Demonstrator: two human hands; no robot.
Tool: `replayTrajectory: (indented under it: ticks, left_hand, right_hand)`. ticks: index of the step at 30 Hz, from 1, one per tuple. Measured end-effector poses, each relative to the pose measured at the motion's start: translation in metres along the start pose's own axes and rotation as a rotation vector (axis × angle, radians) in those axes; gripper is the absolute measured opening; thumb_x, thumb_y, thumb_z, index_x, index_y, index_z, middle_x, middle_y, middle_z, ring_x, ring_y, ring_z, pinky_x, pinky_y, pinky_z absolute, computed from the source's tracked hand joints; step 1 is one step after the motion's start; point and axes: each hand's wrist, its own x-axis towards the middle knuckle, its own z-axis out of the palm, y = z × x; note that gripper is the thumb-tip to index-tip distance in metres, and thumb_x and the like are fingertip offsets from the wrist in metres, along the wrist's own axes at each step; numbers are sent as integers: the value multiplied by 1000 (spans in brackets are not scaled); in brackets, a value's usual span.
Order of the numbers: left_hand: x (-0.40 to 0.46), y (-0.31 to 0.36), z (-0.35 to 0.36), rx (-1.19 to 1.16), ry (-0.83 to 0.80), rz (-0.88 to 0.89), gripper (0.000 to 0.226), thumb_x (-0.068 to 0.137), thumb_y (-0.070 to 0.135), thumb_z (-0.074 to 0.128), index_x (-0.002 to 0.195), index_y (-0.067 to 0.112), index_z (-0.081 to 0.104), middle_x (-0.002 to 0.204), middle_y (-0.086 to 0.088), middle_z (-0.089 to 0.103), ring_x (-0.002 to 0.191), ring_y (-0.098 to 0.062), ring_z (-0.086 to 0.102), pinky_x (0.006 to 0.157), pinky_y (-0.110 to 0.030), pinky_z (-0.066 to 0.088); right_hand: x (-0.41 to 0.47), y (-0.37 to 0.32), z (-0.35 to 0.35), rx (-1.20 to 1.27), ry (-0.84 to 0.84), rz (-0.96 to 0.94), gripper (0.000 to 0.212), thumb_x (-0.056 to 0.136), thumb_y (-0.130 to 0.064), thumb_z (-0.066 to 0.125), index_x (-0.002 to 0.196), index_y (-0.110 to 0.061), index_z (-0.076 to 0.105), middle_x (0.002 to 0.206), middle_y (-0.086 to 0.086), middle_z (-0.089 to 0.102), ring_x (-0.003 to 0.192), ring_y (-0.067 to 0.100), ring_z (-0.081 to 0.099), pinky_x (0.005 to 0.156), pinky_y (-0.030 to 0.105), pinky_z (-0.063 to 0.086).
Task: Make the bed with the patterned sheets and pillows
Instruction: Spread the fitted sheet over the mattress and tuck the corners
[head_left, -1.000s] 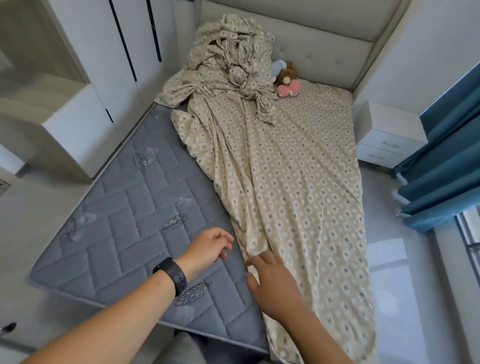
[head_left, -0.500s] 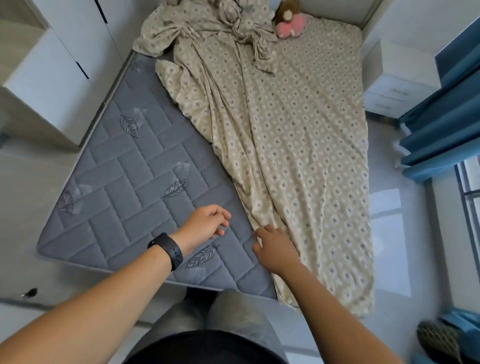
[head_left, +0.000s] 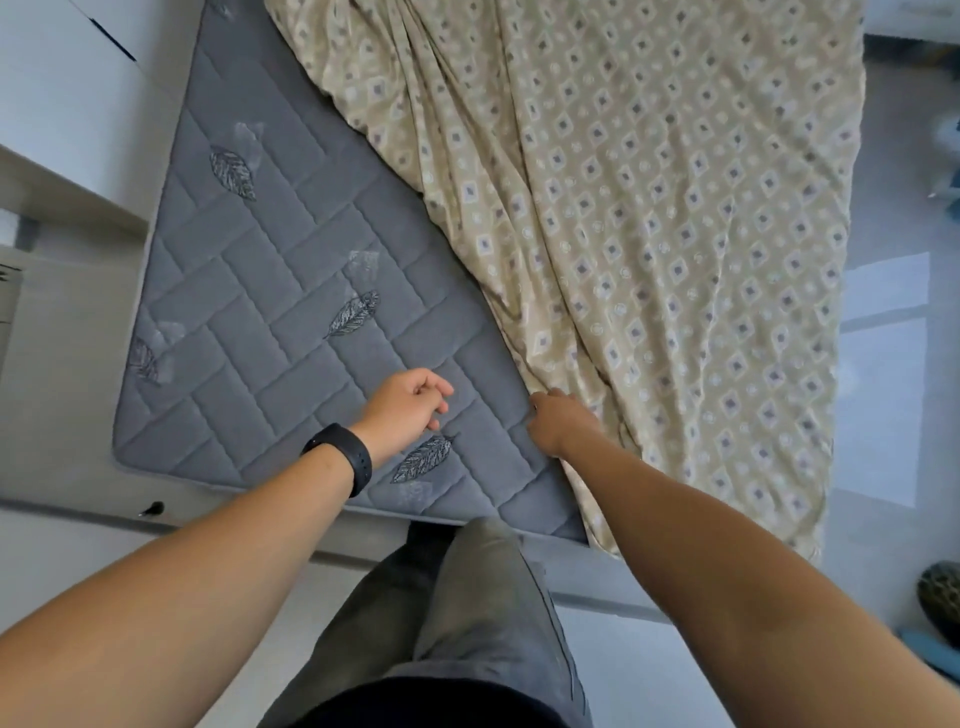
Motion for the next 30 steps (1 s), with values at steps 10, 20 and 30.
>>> replayTrajectory:
  ticks: [10,20,30]
  left_hand:
    - [87,-36,32,31,51,-61,28,99,4,43,96,17,68,84,-2,68,66,-16,61,62,-23,46]
    - [71,-67,53,14,-10,-152,29,101,3,43,93,17,68,82,-5,67,63,-14,58,51,-17,46]
    - [13,-3,13,187,82,78,23,94,6,52,94,26,63,72,1,61,65,-18,57,57,-25,43]
  right_hand:
    - [136,-11,15,-104,31,98,44,96,-28,40,140,-31,48,160,7,11,136,35,24,103,44,31]
    - [145,-7,-2,268,215,158,36,99,-14,35,122,-20,61,133,5,50,126,34,41,105,50,31]
    - [-5,-76,-56,979,446,-95,42,110,-25,33,79,-15,60,88,5,63,85,20,56,78,27,39]
